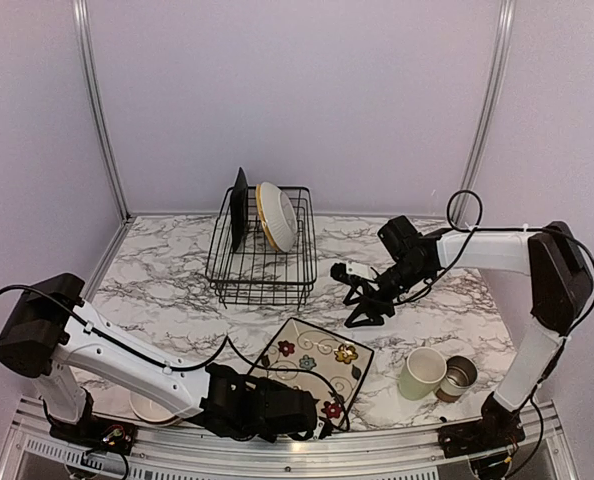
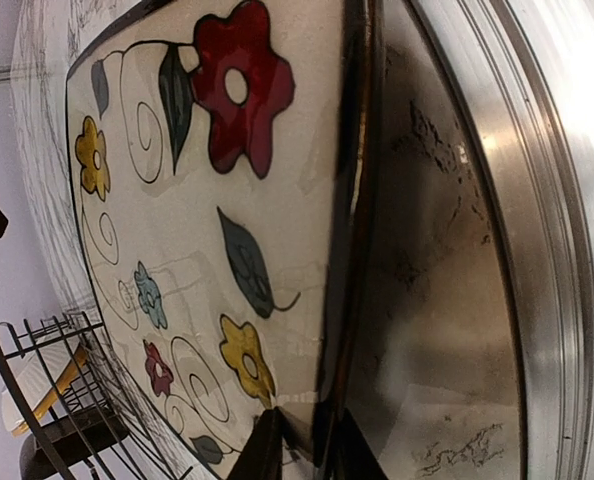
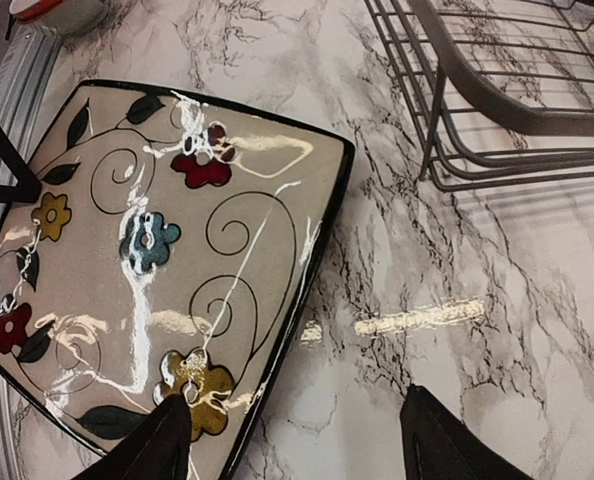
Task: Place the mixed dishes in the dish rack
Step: Grab the plate from the corner of the board.
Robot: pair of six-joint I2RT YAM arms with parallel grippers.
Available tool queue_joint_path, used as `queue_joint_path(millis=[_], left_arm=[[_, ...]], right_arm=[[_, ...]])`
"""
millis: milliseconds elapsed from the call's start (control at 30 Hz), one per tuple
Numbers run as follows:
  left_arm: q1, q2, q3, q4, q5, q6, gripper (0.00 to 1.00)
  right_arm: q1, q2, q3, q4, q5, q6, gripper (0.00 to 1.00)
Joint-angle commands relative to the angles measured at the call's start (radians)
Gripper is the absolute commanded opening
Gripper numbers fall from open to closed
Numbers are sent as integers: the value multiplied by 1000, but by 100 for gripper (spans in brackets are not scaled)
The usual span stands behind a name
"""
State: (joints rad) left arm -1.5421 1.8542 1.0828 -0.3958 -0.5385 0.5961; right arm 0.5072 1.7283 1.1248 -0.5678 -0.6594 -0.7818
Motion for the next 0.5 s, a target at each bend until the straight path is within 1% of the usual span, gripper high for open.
queue_joint_path(millis=[0,133,200,300,367,467], left_arm=[[19,-13,-8,38,14,-14,5],[47,-75,9,22,20,-40,2],[72,-121,24,13,48,-61,1],[109,-195,45,7,132,-92,0],[135,-229,67,-2,195,-116,0],[175,-249,100,-33,299,-143,0]], right_arm=[[-20,2,62,-66,-37,-2,70],[-31,-56,72,-130,-45,-67,70],[-35,-99,63,-155,-45,-114,70],[-36,-169,40,-191,-49,-188,70],[-35,-221,31,-223,-81,-252,70],[-18,-274,36,-271,-138,-301,72]])
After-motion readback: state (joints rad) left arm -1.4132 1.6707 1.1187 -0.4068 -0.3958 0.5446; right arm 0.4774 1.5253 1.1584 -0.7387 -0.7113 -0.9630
